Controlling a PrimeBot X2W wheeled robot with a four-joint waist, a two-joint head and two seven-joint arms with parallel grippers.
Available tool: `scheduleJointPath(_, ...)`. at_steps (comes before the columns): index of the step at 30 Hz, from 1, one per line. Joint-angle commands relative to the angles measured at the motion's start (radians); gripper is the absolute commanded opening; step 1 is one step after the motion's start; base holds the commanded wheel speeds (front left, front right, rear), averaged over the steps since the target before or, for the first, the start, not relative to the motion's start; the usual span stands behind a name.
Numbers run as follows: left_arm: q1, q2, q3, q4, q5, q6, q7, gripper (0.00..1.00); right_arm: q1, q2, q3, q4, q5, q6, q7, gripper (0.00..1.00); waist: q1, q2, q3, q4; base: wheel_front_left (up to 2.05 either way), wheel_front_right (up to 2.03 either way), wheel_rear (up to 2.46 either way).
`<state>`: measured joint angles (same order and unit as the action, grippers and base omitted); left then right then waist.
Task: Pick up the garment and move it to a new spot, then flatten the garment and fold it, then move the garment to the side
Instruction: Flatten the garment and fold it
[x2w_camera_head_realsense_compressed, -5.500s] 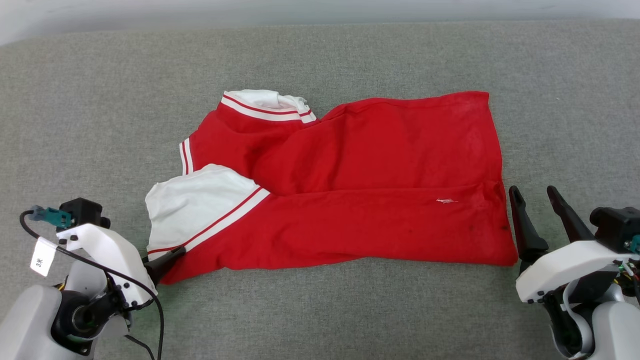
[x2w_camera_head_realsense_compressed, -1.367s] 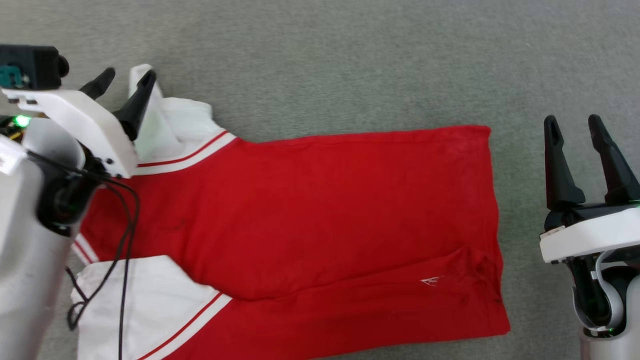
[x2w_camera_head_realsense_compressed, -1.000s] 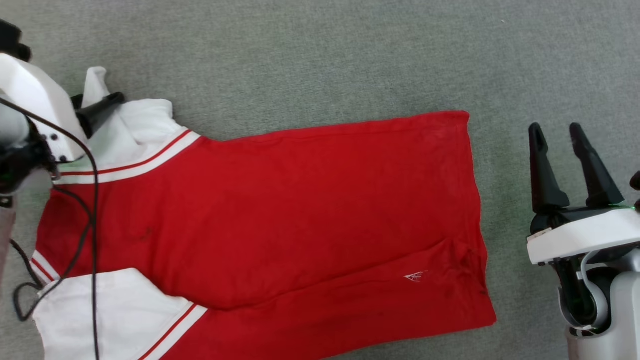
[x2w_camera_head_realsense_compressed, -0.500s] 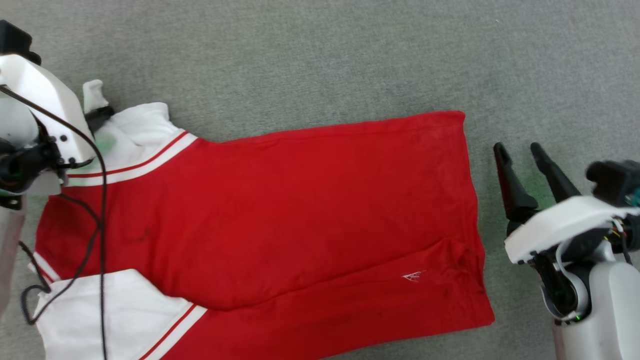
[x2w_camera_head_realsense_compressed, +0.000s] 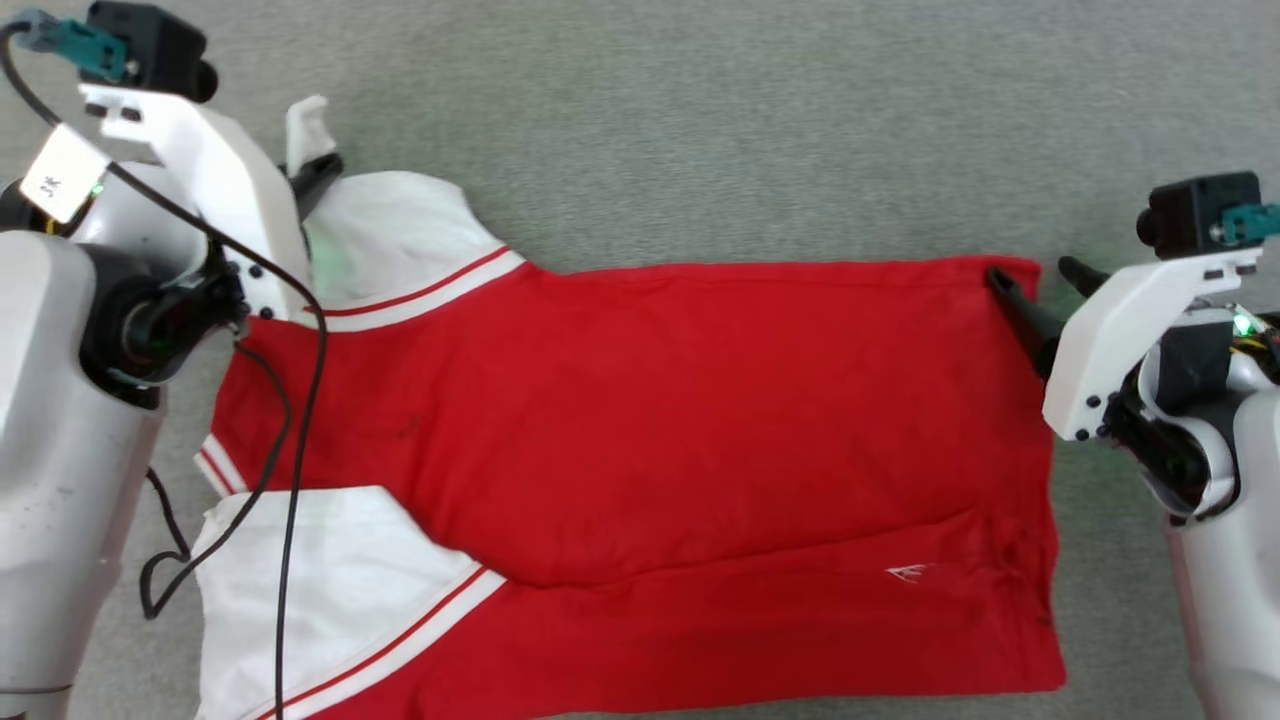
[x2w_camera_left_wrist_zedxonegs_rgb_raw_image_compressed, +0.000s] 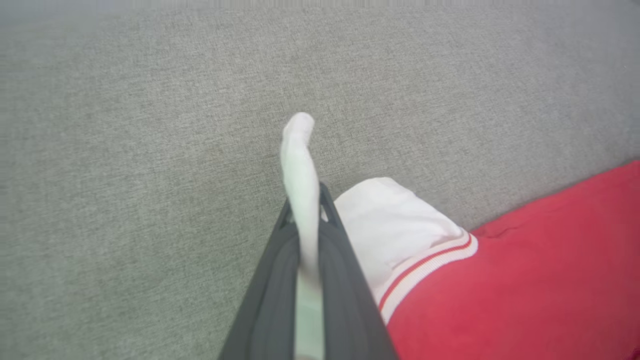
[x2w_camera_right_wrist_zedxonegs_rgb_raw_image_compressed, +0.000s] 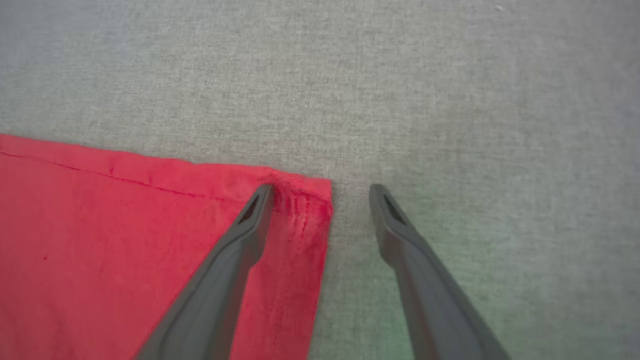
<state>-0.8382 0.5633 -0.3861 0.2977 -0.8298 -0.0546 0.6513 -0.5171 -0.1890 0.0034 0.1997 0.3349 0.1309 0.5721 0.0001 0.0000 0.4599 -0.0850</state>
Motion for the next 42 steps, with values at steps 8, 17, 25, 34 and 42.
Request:
scheduleJointPath(8,-0.008,-0.030,-0.019,-0.049,0.013,-0.016,-0.051,0.00,-0.026,-0.062,0.068,0.109,0.036,0.000,0.303,1.00,-0.0001,0.0000,0.022,0.077,0.00,0.00,0.00)
scheduleJointPath(17,0.037,-0.035,0.000,-0.041,0.001,-0.015,-0.117,0.00,-0.049,-0.083,0.025,0.006,0.035,-0.001,0.340,0.00,-0.0001,0.0000,-0.004,0.098,0.00,0.00,0.00)
scheduleJointPath(25,0.136,-0.023,0.049,-0.077,-0.013,0.007,-0.215,0.00,0.007,-0.063,-0.078,-0.132,0.007,-0.001,0.249,0.00,-0.0001,0.0000,-0.077,0.122,0.00,0.00,0.00)
scheduleJointPath(34,0.400,-0.004,0.078,-0.189,-0.033,0.069,-0.290,0.00,0.211,0.003,-0.156,-0.223,-0.007,-0.001,0.201,0.00,-0.0001,0.0000,-0.179,0.148,0.00,0.00,0.00)
scheduleJointPath(42,0.643,-0.039,0.067,-0.253,-0.067,0.124,-0.333,0.00,0.388,0.051,-0.192,-0.220,0.017,-0.001,0.154,0.00,-0.0001,0.0000,-0.238,0.170,0.00,0.00,0.00)
